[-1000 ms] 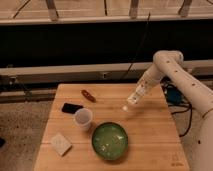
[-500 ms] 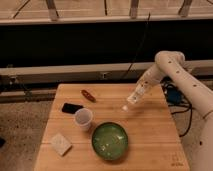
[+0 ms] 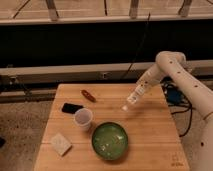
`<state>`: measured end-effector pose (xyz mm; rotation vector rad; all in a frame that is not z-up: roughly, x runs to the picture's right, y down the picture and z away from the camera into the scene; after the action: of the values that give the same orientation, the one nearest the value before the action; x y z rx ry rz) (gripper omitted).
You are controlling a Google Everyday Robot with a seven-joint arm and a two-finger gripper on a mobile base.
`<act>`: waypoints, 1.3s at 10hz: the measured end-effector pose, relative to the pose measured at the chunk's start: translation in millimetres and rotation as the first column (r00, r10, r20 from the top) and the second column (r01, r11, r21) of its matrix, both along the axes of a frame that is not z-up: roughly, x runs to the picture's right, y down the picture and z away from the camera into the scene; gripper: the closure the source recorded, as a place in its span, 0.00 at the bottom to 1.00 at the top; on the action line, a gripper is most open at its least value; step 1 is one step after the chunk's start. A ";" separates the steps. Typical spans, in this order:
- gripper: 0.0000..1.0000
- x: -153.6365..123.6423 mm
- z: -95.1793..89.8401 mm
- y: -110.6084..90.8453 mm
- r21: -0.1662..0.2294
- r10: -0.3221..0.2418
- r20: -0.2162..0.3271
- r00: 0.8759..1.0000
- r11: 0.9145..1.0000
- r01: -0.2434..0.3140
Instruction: Stand the bottle upright
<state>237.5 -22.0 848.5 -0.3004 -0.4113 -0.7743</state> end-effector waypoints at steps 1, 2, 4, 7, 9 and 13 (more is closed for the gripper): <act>1.00 0.8 3.8 4.8 -0.021 -0.013 -0.003 1.000 1.000 0.013; 1.00 -1.8 7.6 9.1 -0.044 -0.029 -0.004 1.000 0.999 0.029; 1.00 -2.8 5.7 18.7 -0.088 -0.056 -0.012 0.998 0.995 0.055; 1.00 -1.3 -17.8 23.8 -0.151 -0.092 -0.036 0.995 0.985 0.086; 1.00 -2.3 -18.8 39.7 -0.215 -0.127 -0.050 0.991 0.970 0.113; 1.00 0.5 7.3 68.2 -0.270 -0.157 -0.067 0.985 0.954 0.133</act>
<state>238.0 46.2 855.9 -0.6194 -0.4130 -0.8475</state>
